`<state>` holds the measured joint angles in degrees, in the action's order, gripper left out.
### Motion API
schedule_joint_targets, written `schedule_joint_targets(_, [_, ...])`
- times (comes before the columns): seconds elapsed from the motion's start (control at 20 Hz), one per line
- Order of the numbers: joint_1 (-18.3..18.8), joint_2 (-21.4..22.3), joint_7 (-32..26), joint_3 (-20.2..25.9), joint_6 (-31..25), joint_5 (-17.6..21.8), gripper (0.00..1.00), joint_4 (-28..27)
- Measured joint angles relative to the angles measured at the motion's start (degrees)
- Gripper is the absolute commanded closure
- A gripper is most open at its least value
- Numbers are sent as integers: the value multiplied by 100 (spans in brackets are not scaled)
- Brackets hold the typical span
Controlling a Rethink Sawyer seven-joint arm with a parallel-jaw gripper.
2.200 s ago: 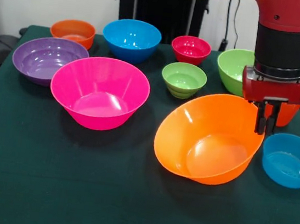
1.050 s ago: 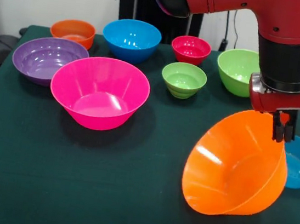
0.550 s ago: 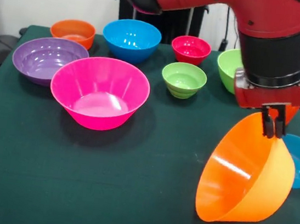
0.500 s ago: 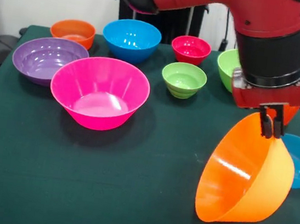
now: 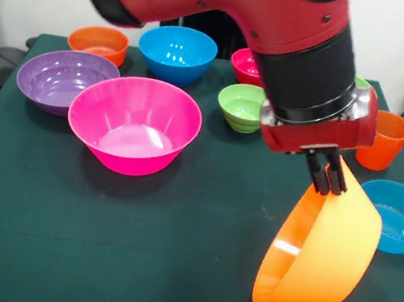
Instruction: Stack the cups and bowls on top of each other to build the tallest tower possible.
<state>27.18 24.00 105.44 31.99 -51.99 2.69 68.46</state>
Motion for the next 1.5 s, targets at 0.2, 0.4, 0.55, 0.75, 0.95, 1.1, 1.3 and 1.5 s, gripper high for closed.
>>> schedule_joint_targets(0.2, [169, -150, -71, 244, 53, -2, 100, -14])
schedule_joint_targets(0.4, [279, -355, -195, 522, 55, -1, 100, -93])
schedule_joint_targets(0.55, [315, -557, -397, 732, 55, -2, 100, -192])
schedule_joint_targets(0.75, [365, -689, -663, 926, 34, -2, 100, -195])
schedule_joint_targets(0.95, [433, -757, -908, 1039, -34, -1, 100, -196])
schedule_joint_targets(1.1, [468, -788, -1026, 1078, -125, -2, 100, -196])
schedule_joint_targets(1.3, [470, -803, -1045, 1104, -314, -2, 100, -200])
schedule_joint_targets(1.5, [470, -853, -1045, 1131, -679, -2, 100, -234])
